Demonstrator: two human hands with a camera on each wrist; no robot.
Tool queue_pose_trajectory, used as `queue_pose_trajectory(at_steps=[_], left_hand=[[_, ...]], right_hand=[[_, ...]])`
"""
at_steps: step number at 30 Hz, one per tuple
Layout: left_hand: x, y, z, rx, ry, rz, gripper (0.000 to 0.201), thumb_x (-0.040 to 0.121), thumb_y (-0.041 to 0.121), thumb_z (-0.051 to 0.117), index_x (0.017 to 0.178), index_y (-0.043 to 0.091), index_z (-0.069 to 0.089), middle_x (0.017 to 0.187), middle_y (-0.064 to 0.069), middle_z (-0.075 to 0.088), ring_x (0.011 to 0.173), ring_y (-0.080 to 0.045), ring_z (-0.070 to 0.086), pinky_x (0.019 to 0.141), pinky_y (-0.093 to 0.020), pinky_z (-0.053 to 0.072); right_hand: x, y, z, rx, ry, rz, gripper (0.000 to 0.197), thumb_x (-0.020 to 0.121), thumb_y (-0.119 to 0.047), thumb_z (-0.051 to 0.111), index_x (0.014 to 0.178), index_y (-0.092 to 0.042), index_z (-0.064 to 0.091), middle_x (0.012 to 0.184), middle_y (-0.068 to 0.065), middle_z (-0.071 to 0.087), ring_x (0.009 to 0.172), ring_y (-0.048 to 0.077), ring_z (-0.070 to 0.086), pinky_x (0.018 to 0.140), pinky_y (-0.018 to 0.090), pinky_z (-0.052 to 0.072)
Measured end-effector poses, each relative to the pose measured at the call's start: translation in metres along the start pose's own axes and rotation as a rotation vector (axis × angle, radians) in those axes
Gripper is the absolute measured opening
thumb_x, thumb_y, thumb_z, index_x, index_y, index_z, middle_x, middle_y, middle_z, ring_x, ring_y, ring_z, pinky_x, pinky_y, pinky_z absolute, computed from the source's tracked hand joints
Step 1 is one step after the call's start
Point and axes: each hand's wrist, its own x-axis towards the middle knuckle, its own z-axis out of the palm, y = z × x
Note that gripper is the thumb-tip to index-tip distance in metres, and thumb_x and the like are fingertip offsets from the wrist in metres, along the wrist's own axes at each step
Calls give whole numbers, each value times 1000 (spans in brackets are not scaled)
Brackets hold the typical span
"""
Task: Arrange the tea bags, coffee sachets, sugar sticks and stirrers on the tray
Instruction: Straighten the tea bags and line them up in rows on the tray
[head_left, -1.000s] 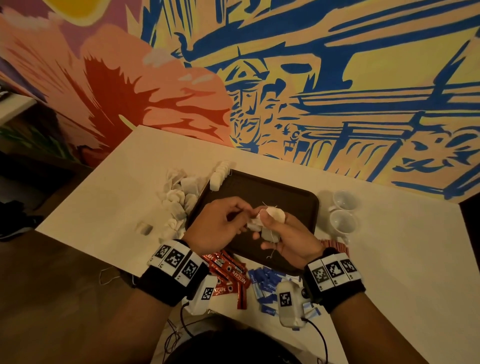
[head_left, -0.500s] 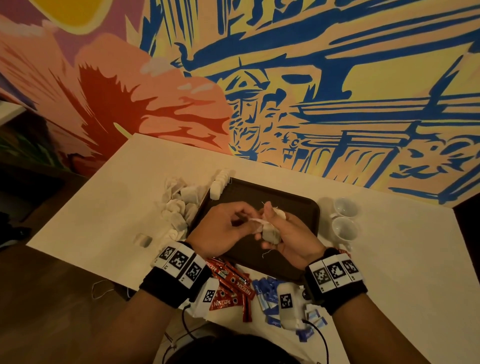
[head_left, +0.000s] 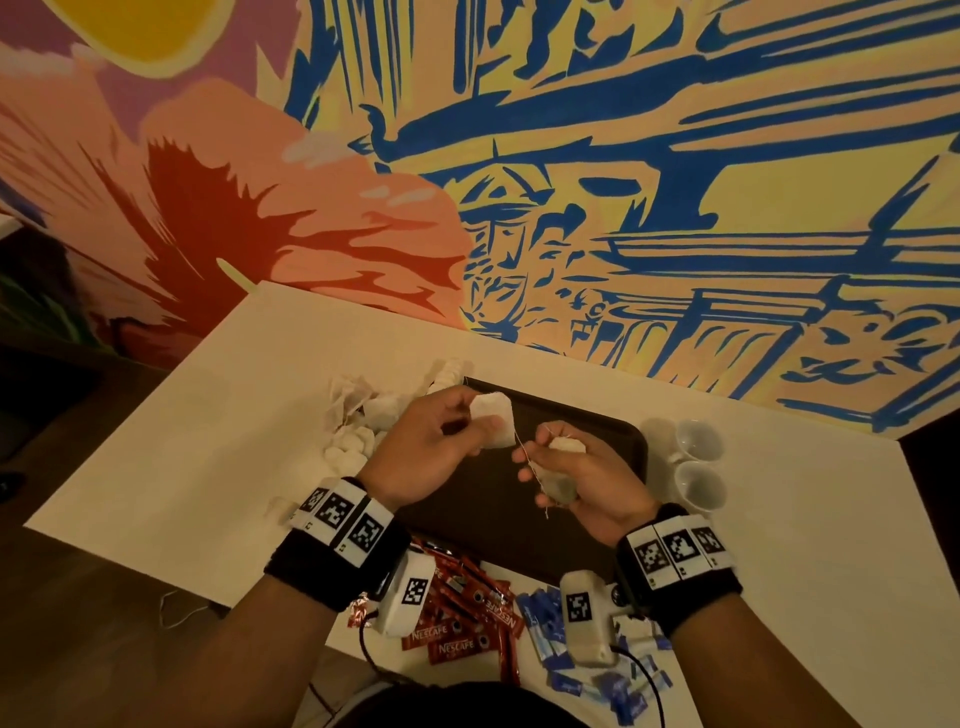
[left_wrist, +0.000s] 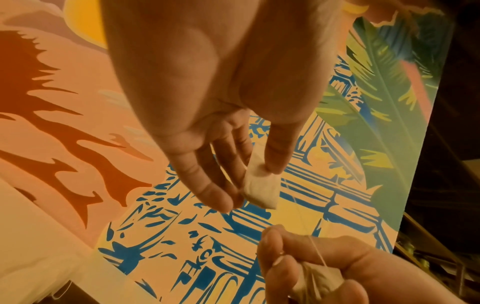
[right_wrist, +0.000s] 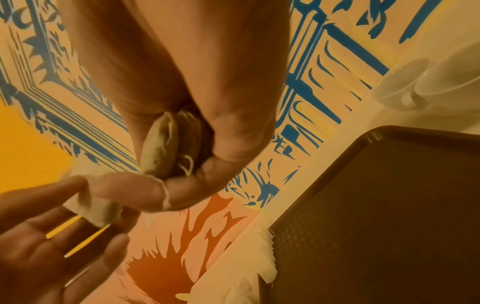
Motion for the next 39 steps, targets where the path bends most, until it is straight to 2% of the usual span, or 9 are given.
queue_pose_trajectory(at_steps=[5,9,14,18,20,22,25,35,39], left_hand=[[9,-2,-15,37,88,56,13,92,23,71,95,11,73,82,-13,67,72,-21,61,72,-26,47],[16,-3,-25,46,160,63,9,90,21,73,95,15,76,61,-2,50,59,-11,47,63,-24,39],[18,6,-32,-80,61,56,16,94,4,63,103,9,75,85,-9,73,82,-29,67,84,-34,54],[13,18,-34,-189,-28,35,22,97,16,59,100,3,76,100,-15,74,98,-33,67,92,-40,55],[11,20,-34,-202,-34,22,31,91,35,65,99,8,78,101,-10,76,101,-28,69,94,-40,53],[9,20,-33,-165,-49,31,29,87,40,70,97,15,79,100,-8,76,100,-29,69,94,-43,51],[6,20,-35,-83,-121,65,7,90,13,72,96,14,75,99,-7,75,89,-25,71,85,-34,53],[-19,50,-33,-72,-283,93,39,88,-2,69,124,10,60,112,-8,70,72,-25,68,77,-31,57],[-24,54,-32,-16,-305,64,37,87,-1,70,122,9,61,107,-8,72,77,-19,69,77,-29,57]], right_hand=[[11,-9,16,-55,-50,10,29,96,-31,66,117,-12,64,85,8,62,71,16,58,51,27,44],[14,-13,24,-194,-170,-9,33,97,-33,64,123,-12,64,79,6,59,68,15,55,46,26,42],[23,-6,26,-405,-200,19,27,95,-32,69,117,-18,70,83,5,64,72,17,61,50,28,50],[28,5,13,-326,-82,60,24,97,-25,66,118,-13,70,86,7,65,72,18,62,53,29,51],[28,11,4,-290,36,96,24,96,-26,68,116,-14,71,89,9,66,74,17,63,57,30,52],[28,17,-5,-302,133,122,23,94,-30,69,113,-17,72,93,9,67,77,18,64,63,31,53],[26,15,-10,-242,170,87,28,94,-37,69,112,-17,73,92,8,67,80,20,63,63,32,54],[18,-2,-9,-283,165,-35,33,92,-41,70,111,-13,71,88,10,66,72,18,64,74,35,59],[2,-3,-3,-65,-139,-49,56,86,-53,72,122,-9,68,83,7,62,71,16,59,74,38,57]])
